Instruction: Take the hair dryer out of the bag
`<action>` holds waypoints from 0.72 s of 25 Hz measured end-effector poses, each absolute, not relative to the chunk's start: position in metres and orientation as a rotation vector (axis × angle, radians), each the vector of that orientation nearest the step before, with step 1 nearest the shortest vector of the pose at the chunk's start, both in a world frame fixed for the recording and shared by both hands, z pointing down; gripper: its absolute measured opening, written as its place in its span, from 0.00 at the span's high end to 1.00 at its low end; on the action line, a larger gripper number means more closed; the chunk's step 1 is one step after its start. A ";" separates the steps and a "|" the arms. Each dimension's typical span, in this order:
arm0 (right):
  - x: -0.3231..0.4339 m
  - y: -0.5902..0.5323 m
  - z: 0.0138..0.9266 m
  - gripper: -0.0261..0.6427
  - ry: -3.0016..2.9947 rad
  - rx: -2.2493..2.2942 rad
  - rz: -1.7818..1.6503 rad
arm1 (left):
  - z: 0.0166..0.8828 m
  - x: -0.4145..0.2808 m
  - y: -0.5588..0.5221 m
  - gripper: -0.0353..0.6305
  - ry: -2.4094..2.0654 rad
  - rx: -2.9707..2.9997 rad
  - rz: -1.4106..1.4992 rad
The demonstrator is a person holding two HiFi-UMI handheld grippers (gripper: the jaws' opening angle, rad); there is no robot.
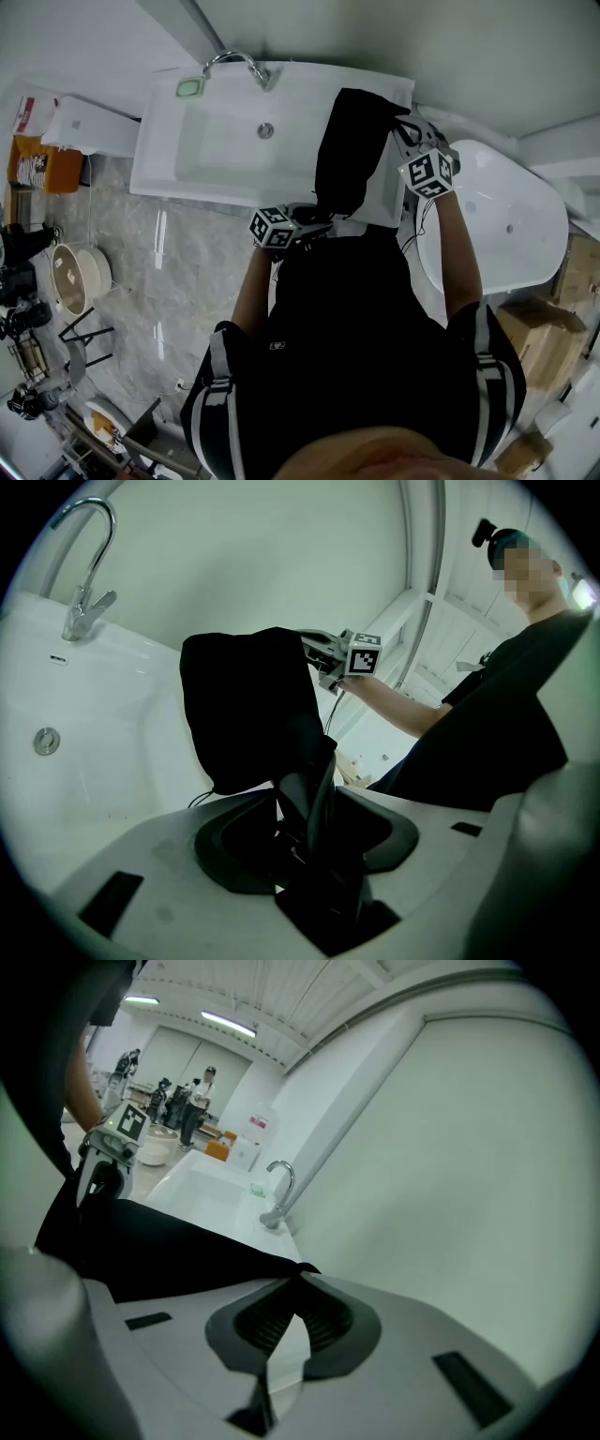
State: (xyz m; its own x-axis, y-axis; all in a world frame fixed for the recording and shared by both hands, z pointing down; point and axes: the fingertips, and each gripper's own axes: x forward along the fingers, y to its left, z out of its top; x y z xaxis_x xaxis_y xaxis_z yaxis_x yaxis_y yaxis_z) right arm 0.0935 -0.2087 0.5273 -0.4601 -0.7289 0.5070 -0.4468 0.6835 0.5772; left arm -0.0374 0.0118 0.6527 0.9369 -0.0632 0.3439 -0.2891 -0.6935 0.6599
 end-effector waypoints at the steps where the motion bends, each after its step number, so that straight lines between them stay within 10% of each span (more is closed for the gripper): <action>1: 0.096 -0.212 0.523 0.86 -2.122 0.909 -0.481 | 0.653 -0.037 0.012 0.66 -0.246 2.320 0.377; 18: 0.145 -0.253 0.483 0.86 -1.997 1.065 -0.524 | 0.659 -0.041 0.012 0.66 -0.264 2.300 0.370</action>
